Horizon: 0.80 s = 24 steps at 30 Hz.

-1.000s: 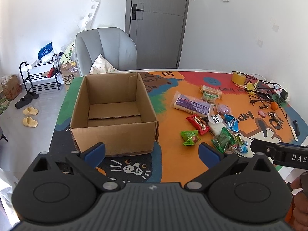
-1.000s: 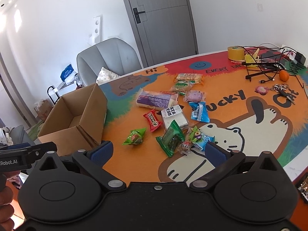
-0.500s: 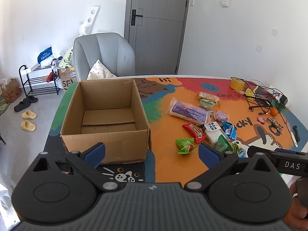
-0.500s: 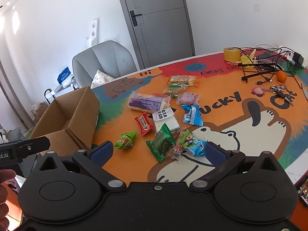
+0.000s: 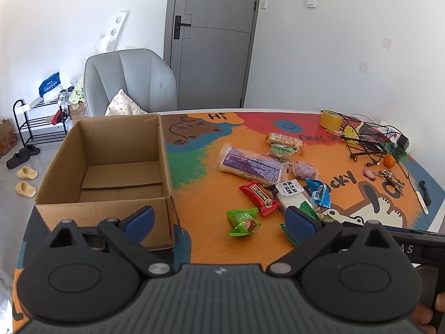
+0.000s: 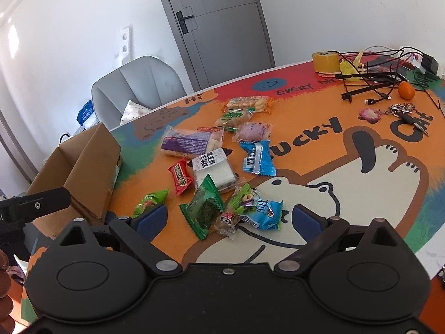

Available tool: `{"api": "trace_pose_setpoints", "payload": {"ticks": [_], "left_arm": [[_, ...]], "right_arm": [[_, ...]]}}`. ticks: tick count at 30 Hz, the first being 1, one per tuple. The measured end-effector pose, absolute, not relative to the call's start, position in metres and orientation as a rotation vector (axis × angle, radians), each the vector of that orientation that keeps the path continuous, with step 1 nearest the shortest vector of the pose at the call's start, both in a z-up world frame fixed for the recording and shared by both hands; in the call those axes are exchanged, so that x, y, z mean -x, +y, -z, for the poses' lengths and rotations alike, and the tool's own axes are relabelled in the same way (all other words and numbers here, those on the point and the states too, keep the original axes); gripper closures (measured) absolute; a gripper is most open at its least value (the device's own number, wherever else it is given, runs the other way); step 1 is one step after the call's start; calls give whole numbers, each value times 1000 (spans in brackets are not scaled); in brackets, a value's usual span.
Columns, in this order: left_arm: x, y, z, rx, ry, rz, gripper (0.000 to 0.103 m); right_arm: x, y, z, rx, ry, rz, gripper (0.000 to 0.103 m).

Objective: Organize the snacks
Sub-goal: 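Grasp the small green snack packet with the left tool while the right tool grasps a blue-wrapped snack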

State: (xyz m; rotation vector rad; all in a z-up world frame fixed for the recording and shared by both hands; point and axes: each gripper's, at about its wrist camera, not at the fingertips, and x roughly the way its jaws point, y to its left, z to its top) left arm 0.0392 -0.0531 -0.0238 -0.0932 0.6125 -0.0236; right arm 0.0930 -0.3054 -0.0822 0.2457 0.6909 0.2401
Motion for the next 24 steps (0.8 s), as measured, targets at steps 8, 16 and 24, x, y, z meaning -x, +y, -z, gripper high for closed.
{"api": "trace_pose_setpoints", "payload": {"ticks": [8, 16, 24], "left_arm": [[-63, -73, 48, 96, 660, 73, 23], [-94, -83, 76, 105, 704, 78, 28], [-115, -87, 95, 98, 734, 41, 34]], "right_arm": [[-112, -317, 104, -288, 734, -240, 30], [-132, -326, 122, -317, 765, -213, 32], [-143, -330, 129, -339, 760, -215, 35]]}}
